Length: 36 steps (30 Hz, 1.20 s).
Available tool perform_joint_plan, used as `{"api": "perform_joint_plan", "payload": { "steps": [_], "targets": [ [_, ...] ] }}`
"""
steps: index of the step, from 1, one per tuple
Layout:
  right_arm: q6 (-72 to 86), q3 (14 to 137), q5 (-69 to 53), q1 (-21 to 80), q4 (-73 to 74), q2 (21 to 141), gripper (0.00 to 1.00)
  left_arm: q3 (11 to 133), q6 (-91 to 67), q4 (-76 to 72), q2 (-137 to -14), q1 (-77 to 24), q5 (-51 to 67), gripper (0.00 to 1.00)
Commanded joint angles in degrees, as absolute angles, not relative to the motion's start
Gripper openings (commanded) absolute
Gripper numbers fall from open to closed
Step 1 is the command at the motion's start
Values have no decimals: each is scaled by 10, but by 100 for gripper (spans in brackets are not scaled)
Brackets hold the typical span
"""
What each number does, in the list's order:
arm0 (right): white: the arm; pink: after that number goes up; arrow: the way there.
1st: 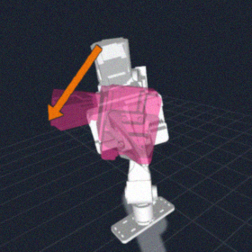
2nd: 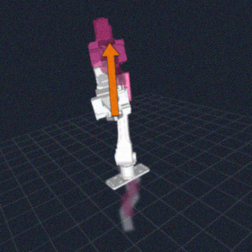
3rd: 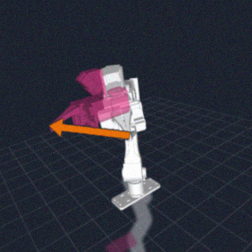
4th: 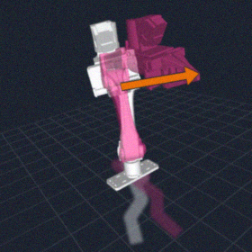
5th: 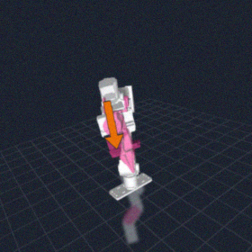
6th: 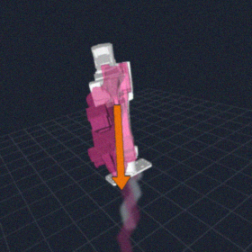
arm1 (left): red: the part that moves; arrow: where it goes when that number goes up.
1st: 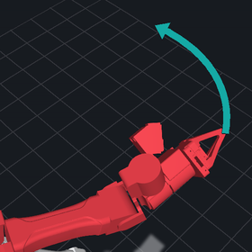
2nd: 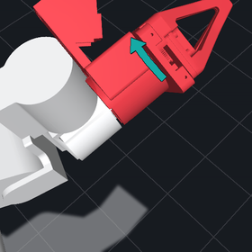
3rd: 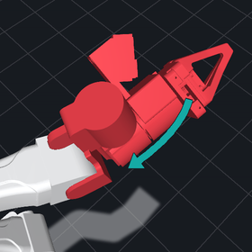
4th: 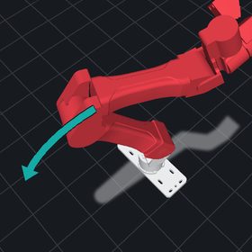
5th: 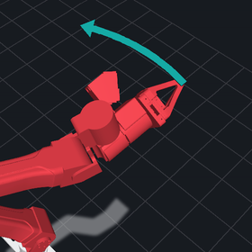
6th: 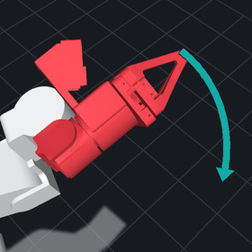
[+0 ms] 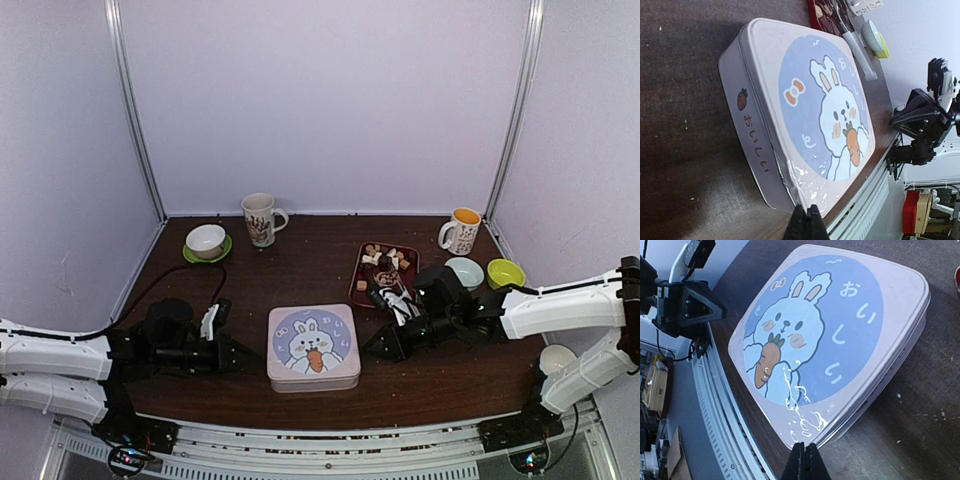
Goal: Pack the chocolate
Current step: Press the box lid onto the packing box.
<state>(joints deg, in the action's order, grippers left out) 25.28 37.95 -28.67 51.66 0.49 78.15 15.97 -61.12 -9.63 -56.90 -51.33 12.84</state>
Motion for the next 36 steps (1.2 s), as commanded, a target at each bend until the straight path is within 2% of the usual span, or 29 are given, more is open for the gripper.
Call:
{"api": "perform_joint_plan", "payload": {
  "steps": [1,6,11,17,20,23,27,29,33,36],
  "targets": [
    [294,337,-354,522,-128,798,0,166,-591,-183,-606,-513,171,0],
    [325,311,-387,524,-222,816,0,190,-577,-227,-645,-525,202,0],
    [307,326,-389,535,-210,797,0,187,-592,-315,-675,-527,220,0],
    [298,297,-361,535,-230,895,0,220,-581,-290,-675,-526,213,0],
    [302,301,-358,535,-238,895,0,175,-613,-289,-685,-528,172,0],
    [301,326,-361,534,-221,857,0,117,-651,-389,-767,-541,167,0],
    [302,349,-349,529,-215,845,0,113,-680,-528,-846,-543,205,0],
    [300,340,-334,522,-227,869,0,123,-673,-495,-819,-538,197,0],
    [326,303,-335,496,-326,954,0,197,-587,-268,-701,-531,153,0],
    [344,307,-370,479,-366,965,0,206,-561,-224,-670,-502,144,0]
  ]
}}
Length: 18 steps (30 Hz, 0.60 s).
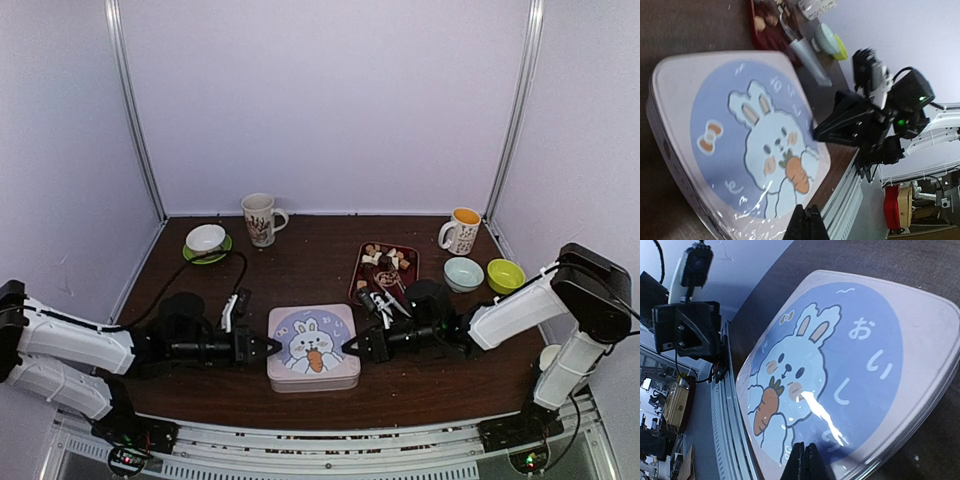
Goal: Pack the chocolate
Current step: Press the box lid onto the packing box.
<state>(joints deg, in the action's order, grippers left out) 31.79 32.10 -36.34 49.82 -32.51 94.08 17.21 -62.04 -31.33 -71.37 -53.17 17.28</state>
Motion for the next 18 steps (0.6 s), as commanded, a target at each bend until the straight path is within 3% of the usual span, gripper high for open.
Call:
{"api": "perform_joint_plan", "payload": {
  "steps": [1,5,8,11,14,18],
  "targets": [
    [342,315,-373,476,-363,952,0,196,-561,-235,-675,-490,148,0],
    [294,372,-373,466,-276,901,0,182,-563,-321,-759,-471,188,0],
    [292,376,-382,453,-297,902,0,208,-551,-340,-818,-463,229,0],
    [298,359,-380,444,-332,941,0,195,-558,-312,-745,-434,206,0],
    [316,337,-379,439,-397,998,0,241,-502,-159,-654,-421,162,0],
    [337,342,-395,427,-425,1008,0,235,-498,-220,-701,-411,190,0]
  ]
}}
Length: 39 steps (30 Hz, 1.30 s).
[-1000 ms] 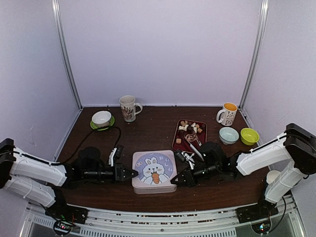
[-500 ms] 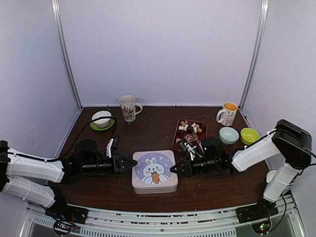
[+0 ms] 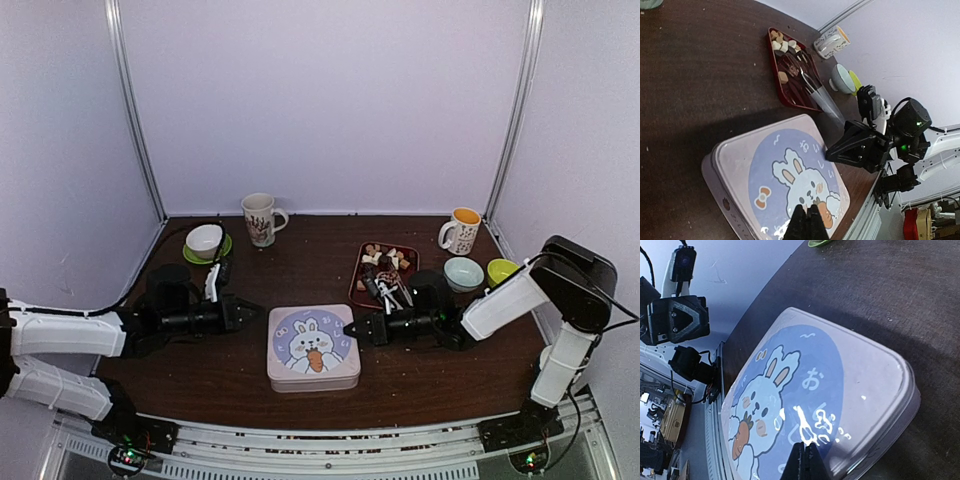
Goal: Pack the chocolate
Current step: Press the box lid onto the packing box.
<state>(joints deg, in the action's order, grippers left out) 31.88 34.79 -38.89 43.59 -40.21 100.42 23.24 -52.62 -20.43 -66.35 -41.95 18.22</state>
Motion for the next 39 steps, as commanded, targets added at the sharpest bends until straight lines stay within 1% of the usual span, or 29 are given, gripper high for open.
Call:
{"api": "perform_joint_plan", "payload": {
  "steps": [1,3,6,9,12,15,17,20,23,25,27,30,32,34,36,39],
  "targets": [
    [326,352,-393,425,-406,991,0,226,-506,-256,-732,-410,202,0],
    [295,379,-383,421,-333,952,0,224,-513,-328,-796,-409,230,0],
    [270,401,-375,411,-304,936,0,239,-512,-372,-842,-402,250,0],
    [267,403,-387,398,-319,976,0,262,-493,-332,-847,-392,248,0],
    [285,402,-399,390,-363,1034,0,270,-478,-302,-814,-378,241,0],
    [291,423,-411,385,-364,1062,0,283,-468,-280,-804,-376,239,0],
    [287,441,-414,378,-349,1048,0,276,-474,-315,-842,-377,250,0],
    [269,465,-417,369,-309,1013,0,254,-497,-410,-911,-375,255,0],
    [272,472,-430,366,-314,1004,0,247,-512,-470,-976,-375,269,0],
    [275,471,-431,366,-318,1023,0,244,-522,-490,-974,-374,276,0],
    [280,462,-429,366,-337,1056,0,242,-526,-491,-946,-374,275,0],
    [297,447,-426,366,-373,1100,0,254,-510,-443,-919,-374,272,0],
    [301,449,-423,366,-375,1114,0,252,-500,-433,-934,-373,259,0],
    [301,450,-421,365,-374,1108,0,248,-503,-465,-973,-366,269,0],
    [297,454,-417,364,-365,1088,0,240,-525,-534,-1013,-355,292,0],
    [275,462,-410,364,-326,1056,0,241,-532,-564,-1010,-345,296,0]
  ]
}}
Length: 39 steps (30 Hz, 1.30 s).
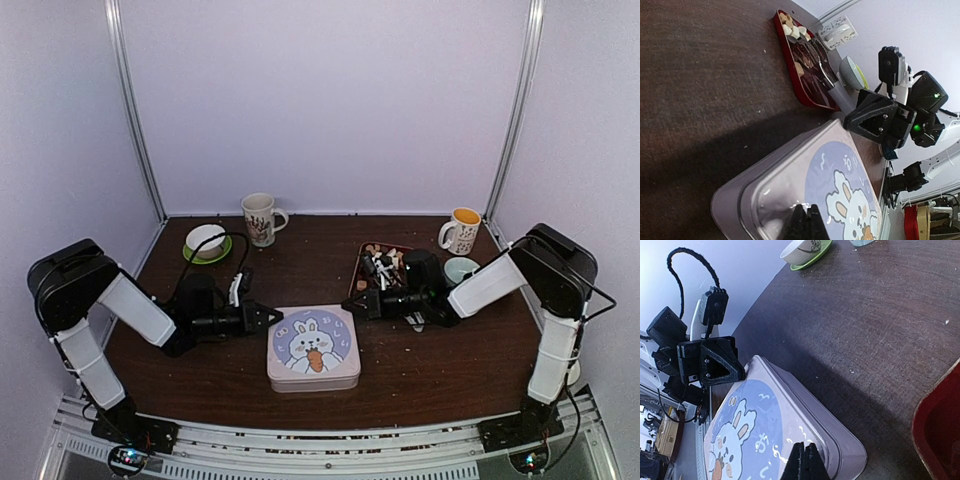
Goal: Pack the chocolate
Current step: Press the box lid onto the packing box, then reset both arms
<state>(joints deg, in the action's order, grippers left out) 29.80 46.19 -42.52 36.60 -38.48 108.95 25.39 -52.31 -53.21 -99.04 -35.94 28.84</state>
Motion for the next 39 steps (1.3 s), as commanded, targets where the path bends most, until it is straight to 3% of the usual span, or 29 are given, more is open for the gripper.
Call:
{"api": "perform_joint_plan", "payload": {
  "steps": [1,8,15,18,28,32,37,39],
  "targets": [
    [268,465,-408,364,-313,1047,0,245,-528,-557,-1001,-343,296,0],
    [257,462,-403,364,-284,1007,0,285,-463,-387,-906,-343,273,0],
    [265,460,-405,364,-294,1015,0,258,-499,-516,-1035,-339,302,0],
    [256,460,-400,364,-277,997,0,246,-503,-526,-1017,-340,298,0],
    [203,429,-310,341,-244,868,0,332,-357,-183,-823,-335,224,0],
    [197,402,-277,310,-246,813,0,356,-322,-122,-794,-298,225,0],
    [177,375,-221,263,-215,733,0,370,-294,-78,-750,-247,216,7],
    [177,364,-173,247,-198,702,0,380,-288,-53,-733,-230,192,14]
  ]
}}
